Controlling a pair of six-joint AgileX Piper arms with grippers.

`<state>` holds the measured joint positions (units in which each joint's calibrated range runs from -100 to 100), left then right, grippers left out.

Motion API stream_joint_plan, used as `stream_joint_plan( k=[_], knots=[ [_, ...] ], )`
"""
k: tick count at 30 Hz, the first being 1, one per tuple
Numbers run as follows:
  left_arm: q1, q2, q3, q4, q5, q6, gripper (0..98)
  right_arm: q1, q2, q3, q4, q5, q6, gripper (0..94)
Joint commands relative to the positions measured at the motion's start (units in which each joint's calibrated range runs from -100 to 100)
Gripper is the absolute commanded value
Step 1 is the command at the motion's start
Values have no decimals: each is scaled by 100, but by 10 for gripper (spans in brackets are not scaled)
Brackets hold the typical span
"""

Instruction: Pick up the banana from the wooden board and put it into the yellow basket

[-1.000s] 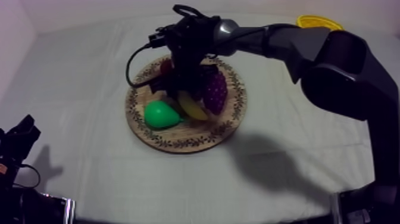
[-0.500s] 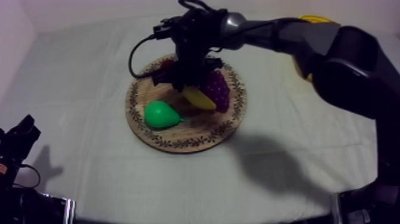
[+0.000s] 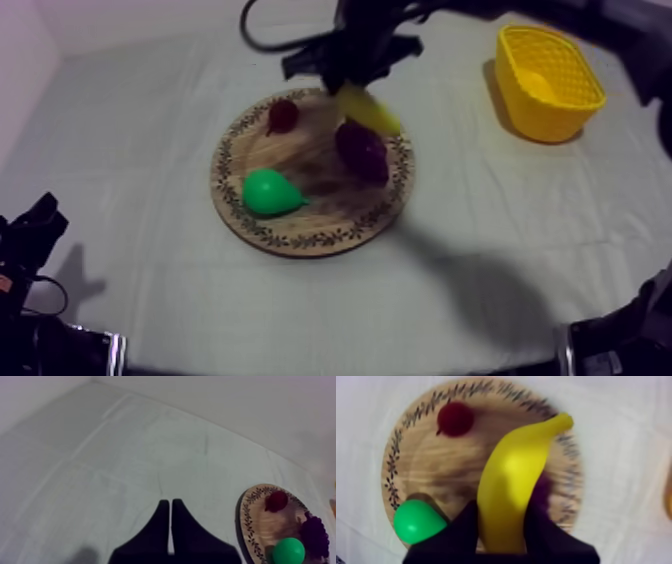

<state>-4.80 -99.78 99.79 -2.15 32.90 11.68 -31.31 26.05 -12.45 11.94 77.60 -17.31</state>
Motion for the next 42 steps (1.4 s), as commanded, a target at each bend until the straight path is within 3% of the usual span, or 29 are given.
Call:
stream_joint_plan(
  k=[1,14,21,31,42],
  knots=[
    [-1,-5,-1,-3,0,0,1,122,-509,85,65,-1,55,157],
    [-1,-5,-1,-3,0,0,1,1399,-1682,377,359,-265,464,158],
    [-1,-5,-1,-3,0,2,1,2274,-1702,452,377,-823,832,156],
    [-1,-5,-1,-3,0,0,1,3208,-1470,826,68,-1558,1675,155],
    [-1,-5,-1,-3,0,0,1,3441,-702,1292,-296,-1939,2374,155]
  ],
)
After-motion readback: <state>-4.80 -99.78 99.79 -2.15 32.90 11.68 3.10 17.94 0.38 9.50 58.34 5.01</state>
